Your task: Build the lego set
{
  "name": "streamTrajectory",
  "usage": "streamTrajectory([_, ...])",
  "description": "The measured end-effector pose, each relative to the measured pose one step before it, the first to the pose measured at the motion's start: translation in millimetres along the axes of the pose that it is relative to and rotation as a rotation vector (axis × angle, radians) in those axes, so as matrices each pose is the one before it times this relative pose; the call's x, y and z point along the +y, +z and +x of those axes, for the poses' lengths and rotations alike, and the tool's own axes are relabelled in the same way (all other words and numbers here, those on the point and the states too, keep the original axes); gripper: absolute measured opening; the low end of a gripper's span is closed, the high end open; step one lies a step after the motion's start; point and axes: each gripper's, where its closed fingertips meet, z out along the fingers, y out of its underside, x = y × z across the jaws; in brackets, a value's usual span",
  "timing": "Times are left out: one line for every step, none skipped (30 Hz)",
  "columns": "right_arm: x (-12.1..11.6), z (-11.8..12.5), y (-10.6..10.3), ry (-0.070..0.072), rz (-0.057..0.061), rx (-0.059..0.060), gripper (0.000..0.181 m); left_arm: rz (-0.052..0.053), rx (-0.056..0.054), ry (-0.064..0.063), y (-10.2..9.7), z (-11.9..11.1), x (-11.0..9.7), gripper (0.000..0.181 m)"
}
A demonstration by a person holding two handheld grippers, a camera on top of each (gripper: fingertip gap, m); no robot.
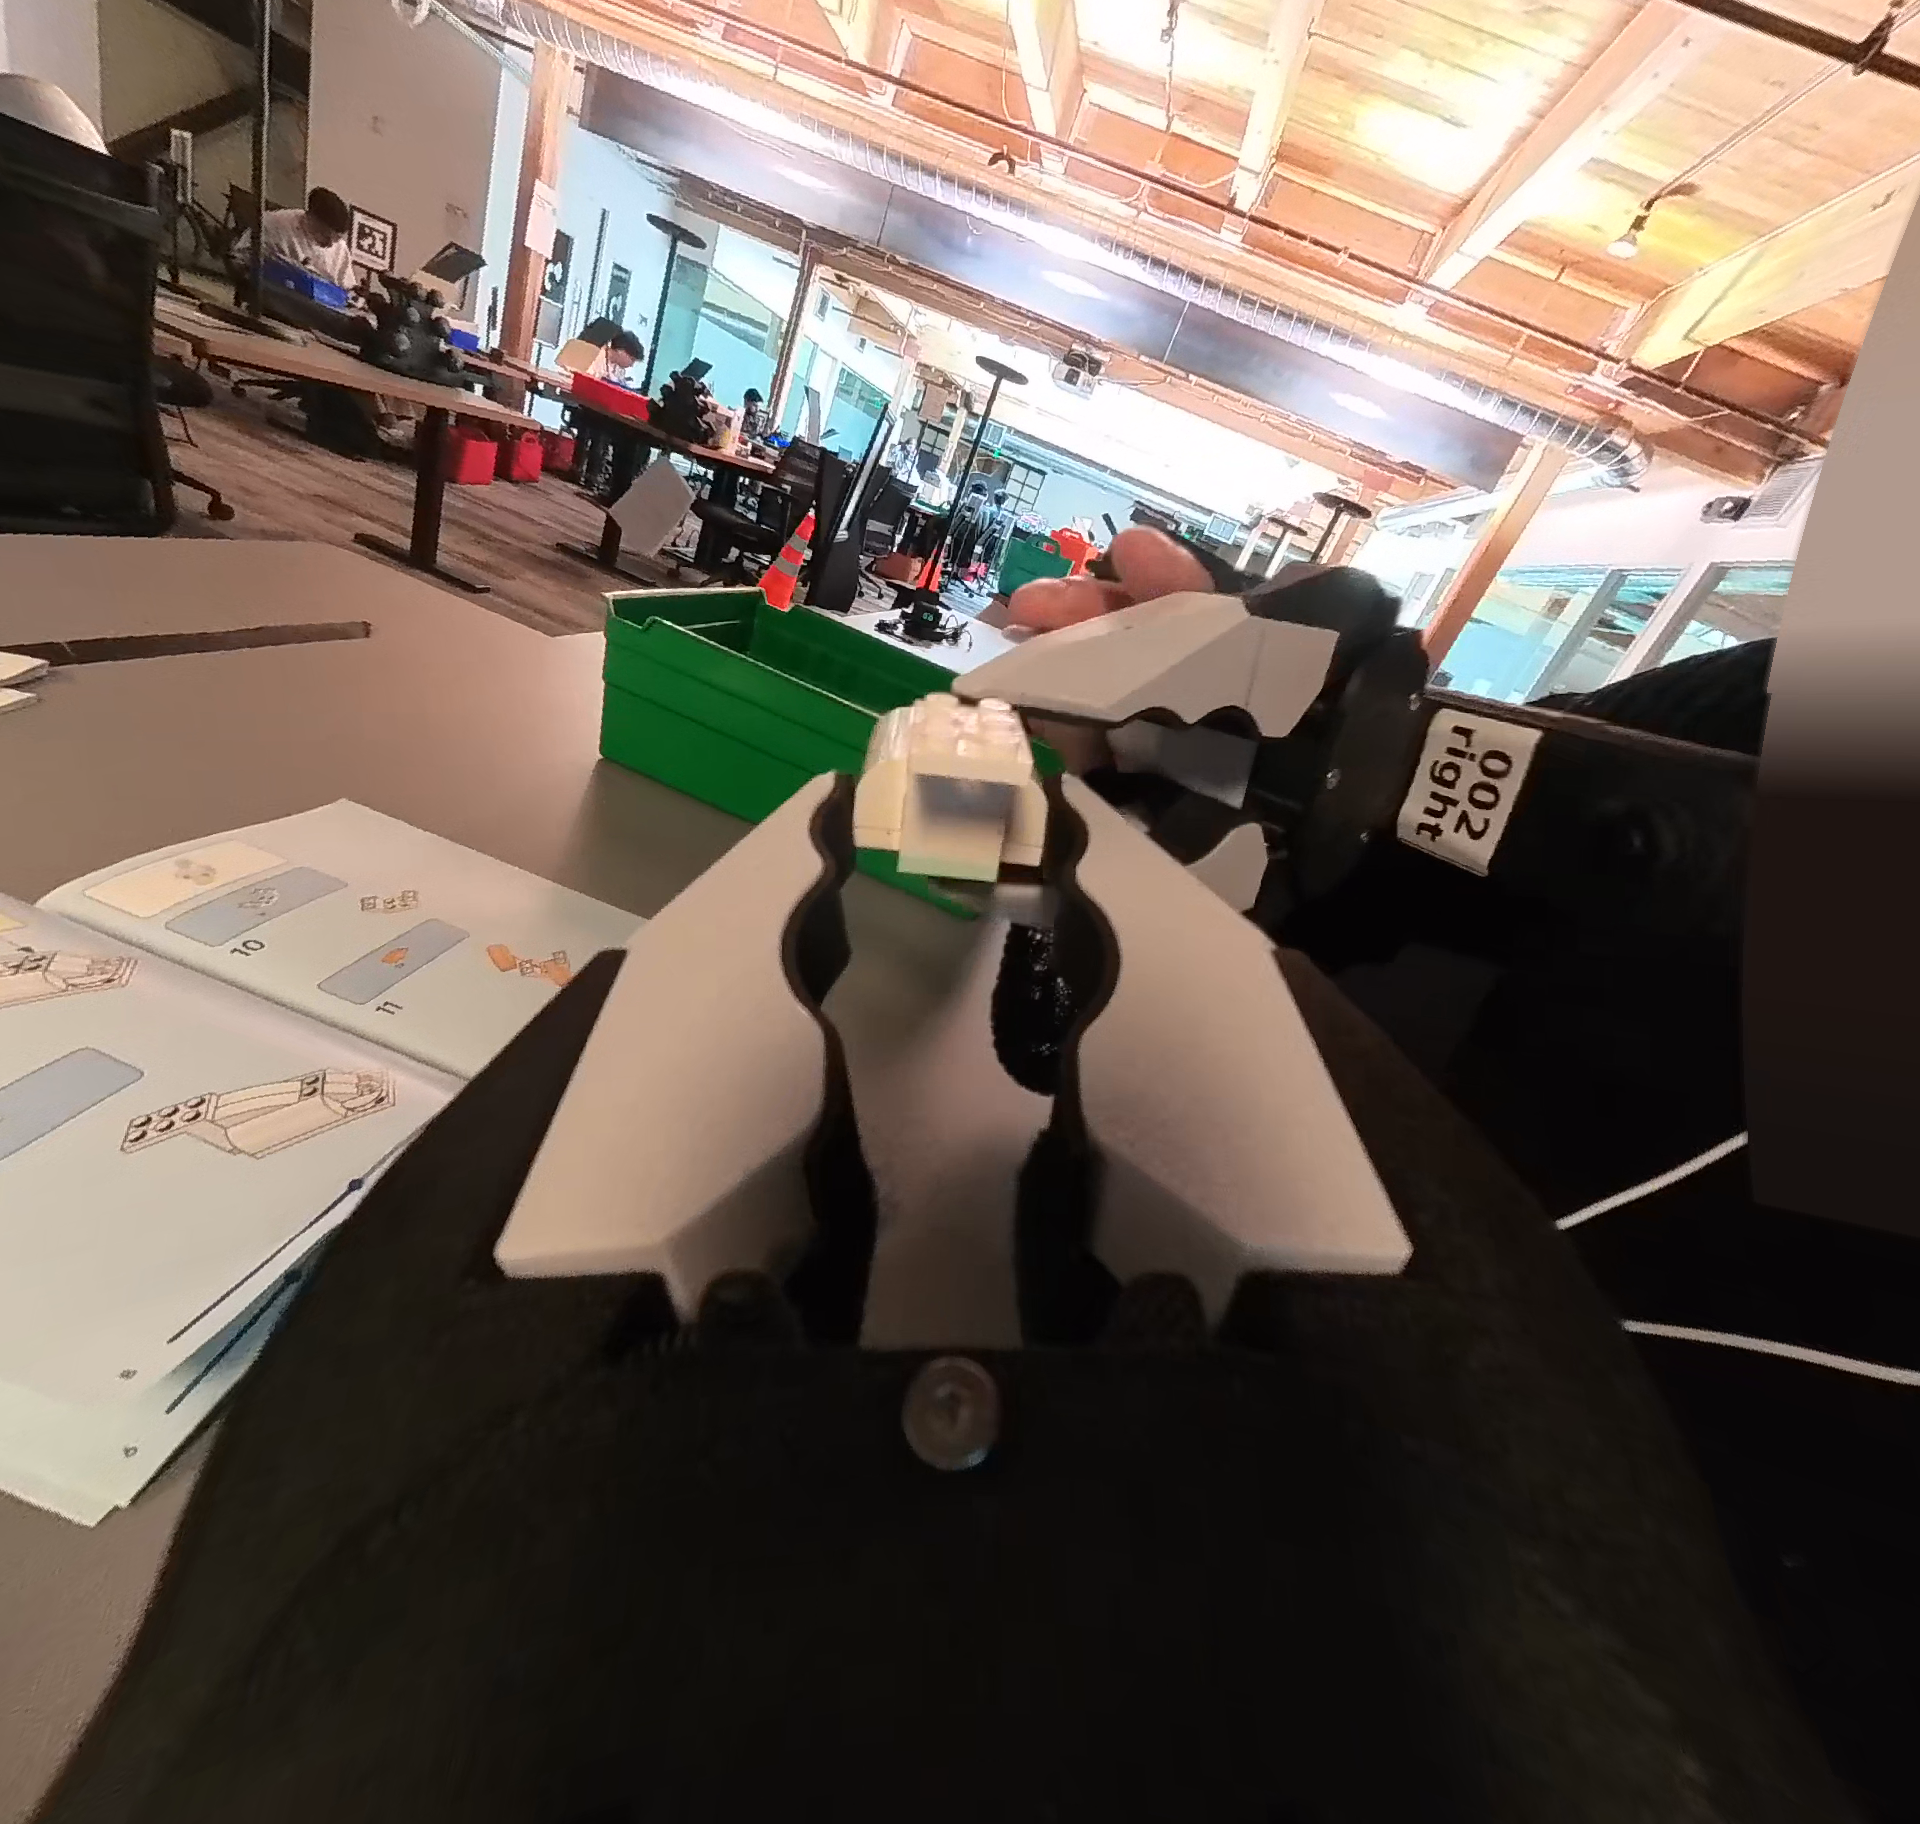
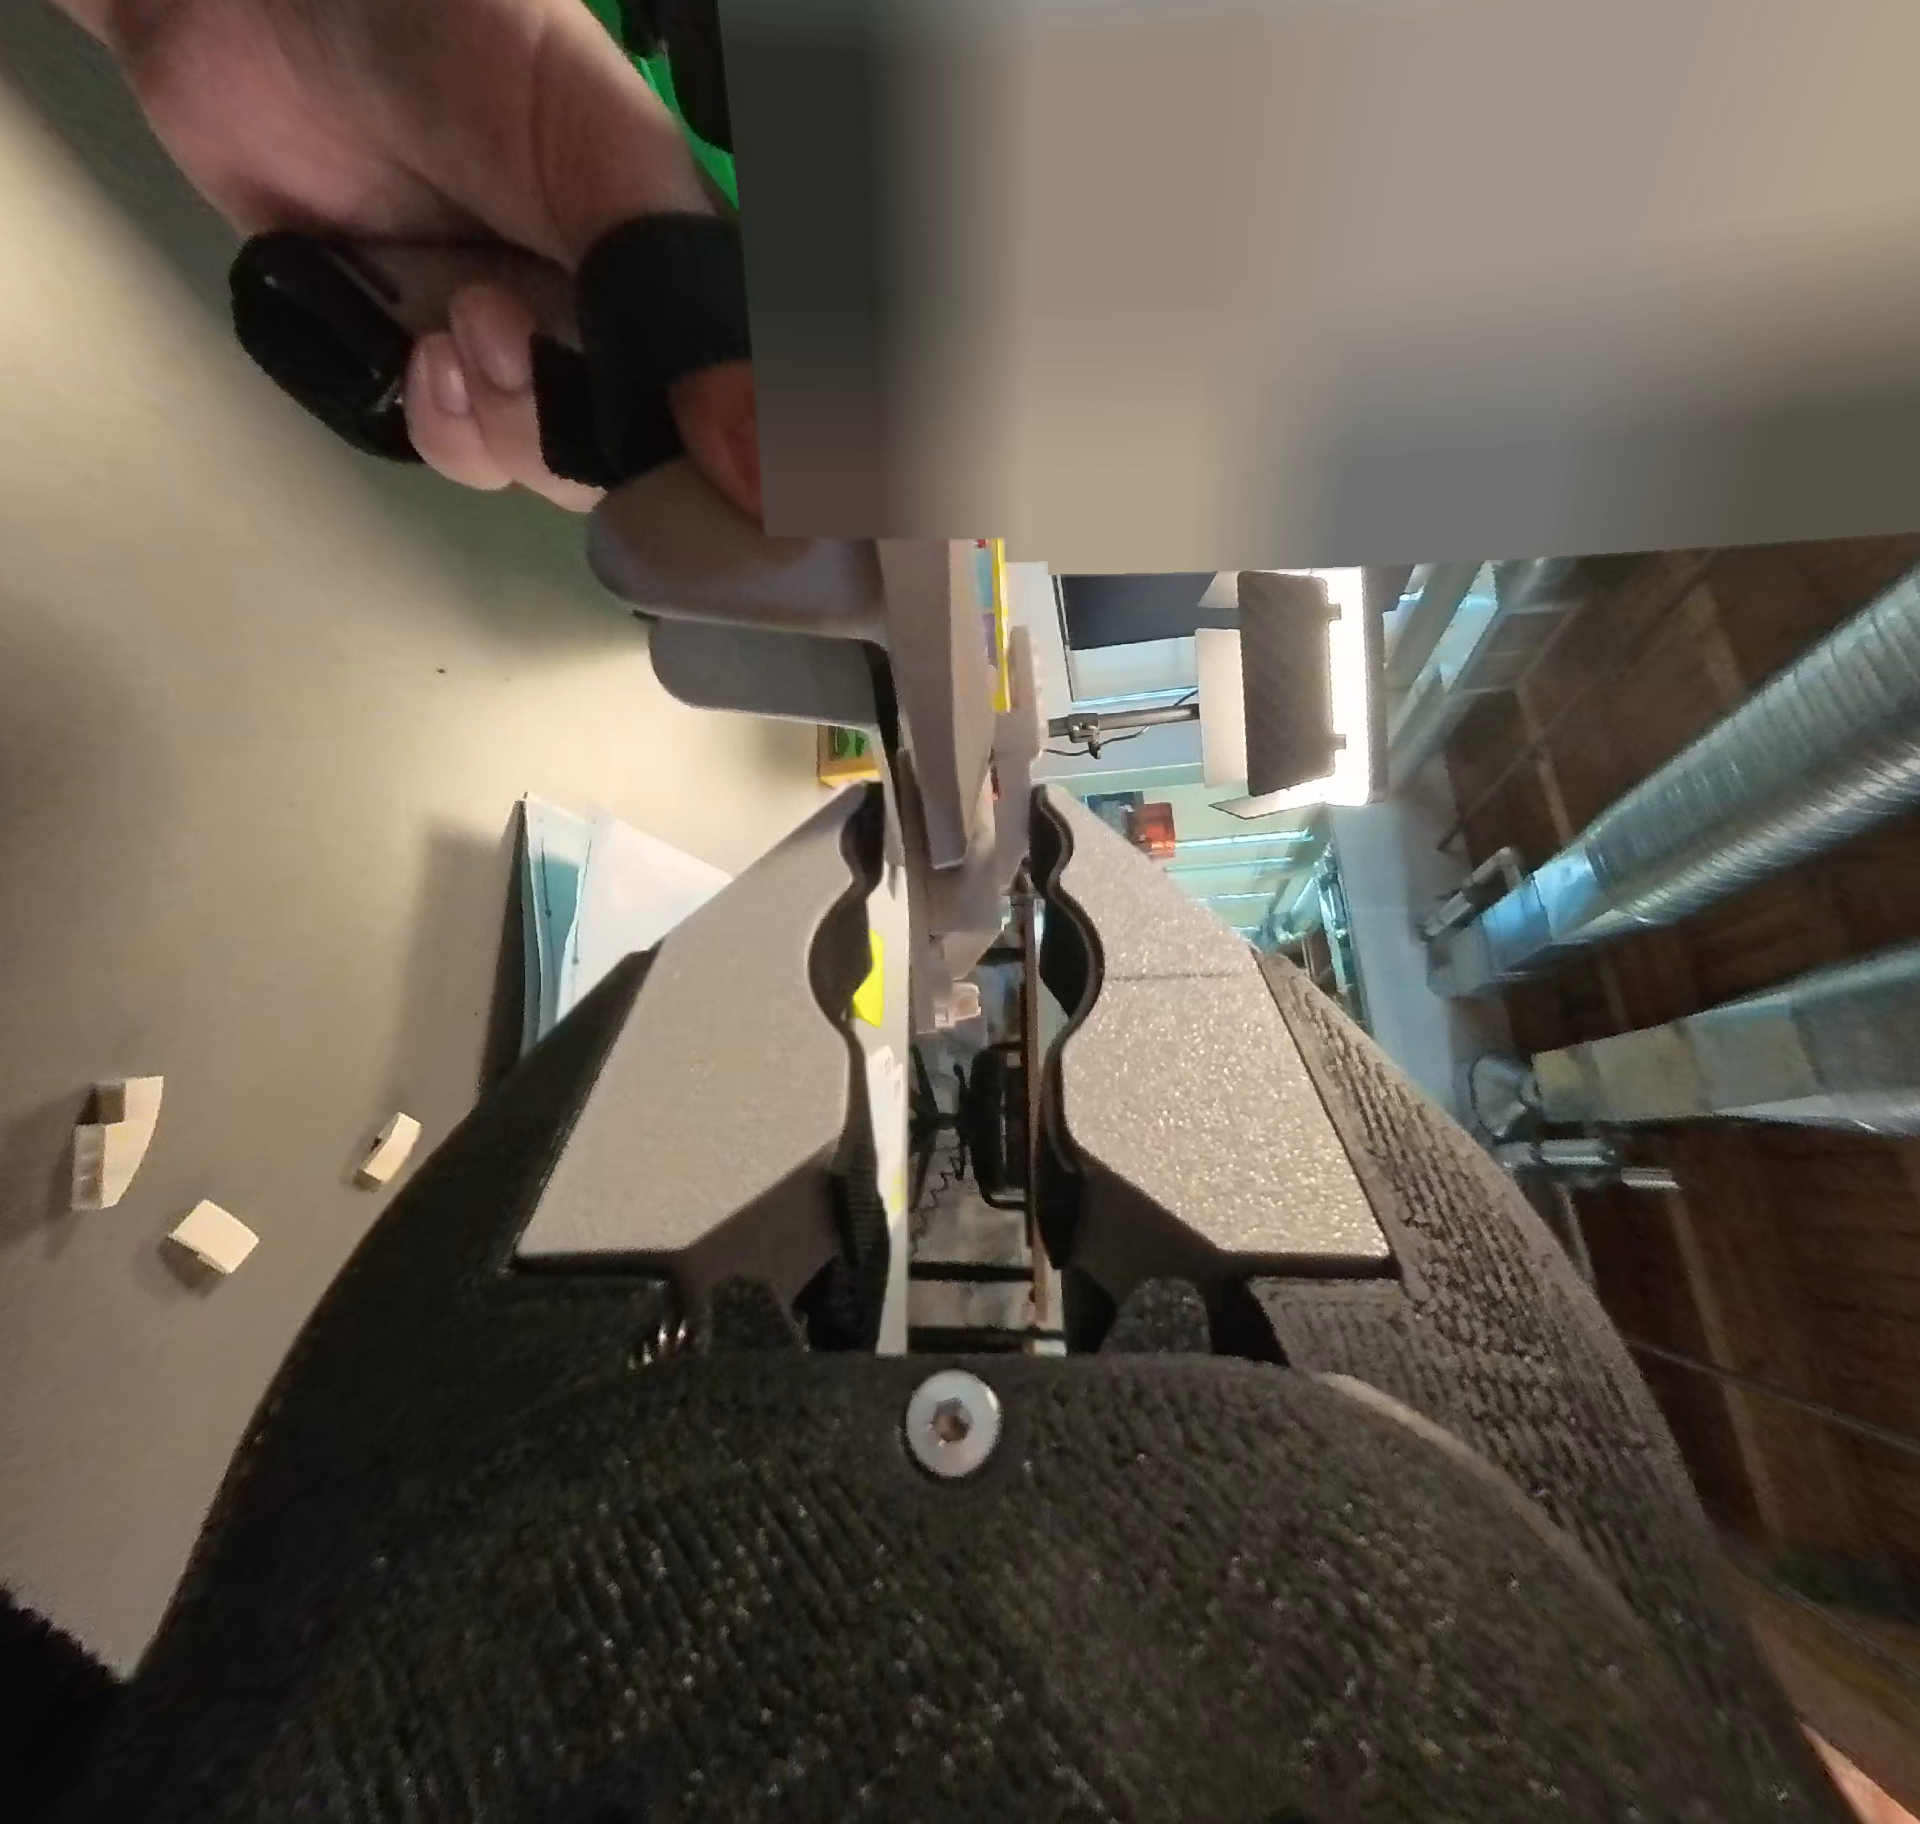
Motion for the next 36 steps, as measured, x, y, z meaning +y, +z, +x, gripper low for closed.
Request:
streamTrajectory([-1.31,-0.24,-1.23,0.0113,0.0082,-0.0009,0.029,0.0018,-0.0015,-0.0036,-0.42,-0.42,-0.62,0.035])
streamTrajectory([-1.38,0.41,-0.71,0.0095,0.0131,0.0040,0.033,0.0012,-0.0028,-0.0016,-0.56,-1.01,-0.44,0.035])
streamTrajectory([-0.96,0.69,-1.12,0.0087,0.0103,0.0035,0.037,0.0032,0.0023,-0.0079,-0.96,-0.57,-0.67,0.035])
streamTrajectory([0.21,1.04,-0.90,0.0119,0.0042,0.0006,0.039,0.0058,0.0072,-0.0126,-0.94,0.02,-1.15,0.035])
streamTrajectory([1.02,1.36,-1.25,0.0166,0.0015,-0.0029,0.041,0.0041,0.0048,-0.0110,-0.93,-0.28,-0.85,0.035])
streamTrajectory([1.66,0.76,-0.73,0.0162,0.0000,-0.0074,0.041,0.0012,0.0017,-0.0065,-0.68,-0.59,-0.42,0.035])
streamTrajectory([2.46,0.54,-0.71,0.0116,-0.0049,-0.0068,0.041,-0.0006,0.0032,-0.0046,-0.50,-0.05,-0.15,0.035])
streamTrajectory([2.68,0.39,-0.28,0.0072,-0.0056,-0.0057,0.042,-0.0014,0.0051,-0.0038,-0.17,0.53,-0.02,0.035])
streamTrajectory([1.86,-0.80,-0.17,0.0019,-0.0031,-0.0108,0.041,-0.0030,0.0040,-0.0023,0.20,0.42,0.37,0.035])
streamTrajectory([1.31,-0.71,0.12,-0.0049,-0.0016,-0.0063,0.039,-0.0034,0.0032,-0.0009,0.33,0.50,0.47,0.035])
streamTrajectory([0.50,-1.05,0.11,-0.0119,-0.0001,-0.0041,0.037,-0.0040,0.0043,-0.0013,0.50,0.73,0.61,0.035])
streamTrajectory([-0.29,-1.37,0.19,-0.0139,0.0021,-0.0033,0.033,-0.0044,0.0029,-0.0007,0.60,0.44,0.77,0.035])
streamTrajectory([-0.73,-0.87,0.13,-0.0129,0.0043,0.0004,0.029,-0.0029,0.0023,-0.0002,0.37,0.46,0.45,0.035])
streamTrajectory([-0.68,-0.26,0.24,-0.0106,0.0027,0.0022,0.026,-0.0040,0.0040,-0.0018,0.48,0.54,0.63,0.035])
streamTrajectory([-0.06,-0.32,0.45,-0.0077,-0.0010,0.0011,0.023,-0.0041,0.0035,-0.0023,0.34,0.52,0.62,0.035])
streamTrajectory([0.14,0.54,0.63,-0.0052,-0.0020,0.0051,0.022,-0.0016,0.0001,-0.0010,0.16,-0.07,0.20,0.035])
streamTrajectory([0.25,-0.15,0.39,-0.0042,0.0002,-0.0003,0.021,-0.0007,0.0009,-0.0008,-0.07,0.01,0.12,0.035])
streamTrajectory([0.41,-0.13,0.11,-0.0012,-0.0002,-0.0022,0.021,-0.0038,0.0005,0.0008,-0.04,0.09,0.50,0.035])
streamTrajectory([0.19,-0.38,-0.62,-0.0048,-0.0021,-0.0030,0.021,-0.0036,0.0003,0.0013,0.34,0.31,0.65,0.035])
streamTrajectory([0.02,-0.50,-0.68,-0.0146,-0.0021,-0.0003,0.020,-0.0026,0.0011,0.0015,0.22,0.54,0.43,0.035])
streamTrajectory([-0.01,-0.33,-0.47,-0.0182,-0.0024,0.0010,0.020,-0.0051,-0.0009,0.0038,0.29,0.35,0.71,0.035])
streamTrajectory([-0.14,-0.63,-0.13,-0.0147,-0.0038,-0.0017,0.020,-0.0051,-0.0015,0.0037,0.36,0.20,0.68,0.035])
streamTrajectory([-0.32,-0.73,-0.78,-0.0210,-0.0029,-0.0004,0.020,-0.0042,0.0003,0.0022,0.32,0.42,0.69,0.035])
streamTrajectory([-0.03,-0.97,-0.56,-0.0319,-0.0042,0.0019,0.019,-0.0042,-0.0013,0.0026,0.39,0.10,0.66,0.035])
streamTrajectory([0.39,-0.85,-0.39,-0.0289,-0.0070,0.0021,0.019,-0.0057,-0.0025,0.0024,0.40,-0.23,0.92,0.035])
streamTrajectory([-0.08,-0.11,-0.05,-0.0236,-0.0025,0.0056,0.019,-0.0004,0.0011,0.0008,0.12,0.21,0.12,0.035])
streamTrajectory([-0.45,0.35,-0.43,-0.0146,0.0029,0.0096,0.018,-0.0015,-0.0024,0.0019,0.02,-0.16,0.02,0.035])
streamTrajectory([0.49,-0.32,0.48,0.0039,0.0007,0.0034,0.019,-0.0025,-0.0077,0.0048,-0.13,-1.17,0.12,0.035])
streamTrajectory([0.82,-0.55,1.52,0.0234,-0.0008,0.0018,0.020,0.0036,-0.0042,-0.0039,-0.37,-1.13,-0.70,0.035])
streamTrajectory([0.81,-0.27,1.39,0.0251,-0.0024,0.0040,0.020,0.0032,-0.0009,-0.0134,-0.37,-1.37,-0.69,0.036])
streamTrajectory([0.26,-0.40,1.27,0.0092,-0.0054,0.0064,0.020,-0.0003,-0.0007,-0.0111,-0.33,-1.51,-0.20,0.035])
streamTrajectory([0.57,-0.45,0.82,-0.0059,-0.0042,0.0073,0.021,-0.0015,-0.0017,-0.0099,-0.13,-1.29,0.30,0.035])
streamTrajectory([0.00,-1.40,0.64,-0.0126,-0.0003,0.0012,0.022,-0.0029,0.0037,-0.0124,0.24,-0.34,0.87,0.035])
streamTrajectory([-0.90,-2.24,0.68,-0.0062,0.0032,-0.0113,0.026,-0.0012,0.0090,-0.0140,0.82,0.65,1.07,0.035])
streamTrajectory([-2.03,-2.01,0.54,0.0083,0.0085,-0.0127,0.030,-0.0053,0.0065,-0.0082,1.17,0.62,1.64,0.035])
streamTrajectory([-1.88,0.06,0.44,0.0112,0.0078,-0.0007,0.030,-0.0064,0.0003,-0.0013,1.11,0.01,1.71,0.035])
